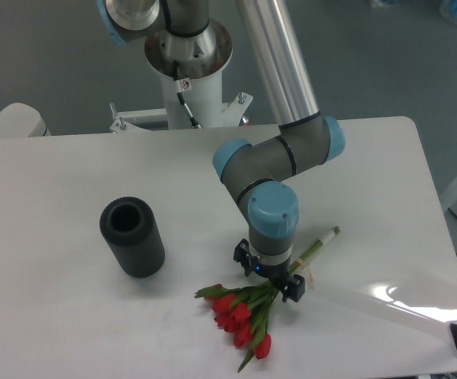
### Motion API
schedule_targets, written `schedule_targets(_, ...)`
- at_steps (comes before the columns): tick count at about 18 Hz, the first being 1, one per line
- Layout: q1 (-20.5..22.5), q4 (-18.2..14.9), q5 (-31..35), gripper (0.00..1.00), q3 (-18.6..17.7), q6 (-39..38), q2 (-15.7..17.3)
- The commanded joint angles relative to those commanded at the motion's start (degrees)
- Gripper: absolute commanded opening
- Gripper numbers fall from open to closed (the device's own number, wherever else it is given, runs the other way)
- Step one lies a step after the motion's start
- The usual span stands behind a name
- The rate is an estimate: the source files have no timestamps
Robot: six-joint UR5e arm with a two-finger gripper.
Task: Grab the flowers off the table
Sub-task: 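Lower the gripper around the tulip stems near the string tie, then close the gripper on the tulip stems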
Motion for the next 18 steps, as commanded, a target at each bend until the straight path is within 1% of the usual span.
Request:
schedule_targets(1, 0.0, 0.0, 0.0, 0.49, 0.0, 0.0, 0.1)
schedule_targets(2, 0.0, 0.0, 0.0, 0.42, 0.0, 0.1, 0.0)
schedule_targets(3, 0.0, 0.0, 0.0, 0.38, 0.1, 0.3, 0.0)
schedule_targets(5, 0.0, -0.1, 0.0, 0.34, 0.4, 0.4, 0.0)
schedule_targets(9, 0.1, -0.2, -0.1, 0.28, 0.5, 0.6, 0.0)
schedule_targets(11, 0.1, -0.2, -0.1, 0.28, 0.6, 0.6, 0.0)
schedule_targets(13, 0.1, -0.3, -0.1, 0.25, 1.0, 0.6, 0.0)
schedule_targets(18, 0.3, -0.4, -0.5, 0.25, 1.8, 0.7, 0.5)
